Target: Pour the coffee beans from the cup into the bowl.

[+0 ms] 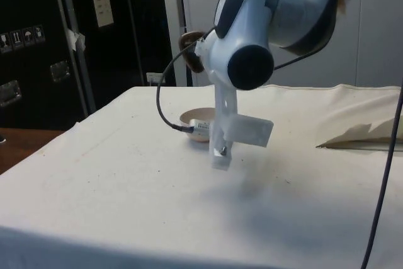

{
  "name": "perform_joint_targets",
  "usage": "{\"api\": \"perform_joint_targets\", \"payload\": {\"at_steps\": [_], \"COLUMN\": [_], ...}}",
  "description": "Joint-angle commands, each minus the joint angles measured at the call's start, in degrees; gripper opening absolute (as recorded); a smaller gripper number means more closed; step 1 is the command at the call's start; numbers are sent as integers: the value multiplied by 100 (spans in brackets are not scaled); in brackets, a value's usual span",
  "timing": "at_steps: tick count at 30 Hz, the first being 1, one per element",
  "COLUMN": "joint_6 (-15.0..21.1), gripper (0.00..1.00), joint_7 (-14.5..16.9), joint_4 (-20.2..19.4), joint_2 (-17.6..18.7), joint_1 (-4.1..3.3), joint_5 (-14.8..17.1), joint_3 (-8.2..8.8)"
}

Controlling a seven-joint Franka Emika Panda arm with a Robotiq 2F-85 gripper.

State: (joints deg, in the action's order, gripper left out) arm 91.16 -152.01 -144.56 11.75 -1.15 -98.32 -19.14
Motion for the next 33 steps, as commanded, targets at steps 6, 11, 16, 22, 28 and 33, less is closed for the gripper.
{"api": "perform_joint_targets", "payload": {"at_steps": [6,11,16,22,28,33], "joint_6": [-292,-453,-785,-1020,-1220,-1324], "gripper": [4,4,4,4,4,4], "joint_7": [-143,-132,-269,-269,-218,-183], "joint_4": [17,34,86,120,120,120], "joint_2": [126,212,395,487,458,430], "joint_1": [-29,0,-29,-23,-11,-17], "joint_5": [-92,-92,-143,-155,-149,-138], "joint_3": [-29,-92,-149,-223,-275,-309]}}
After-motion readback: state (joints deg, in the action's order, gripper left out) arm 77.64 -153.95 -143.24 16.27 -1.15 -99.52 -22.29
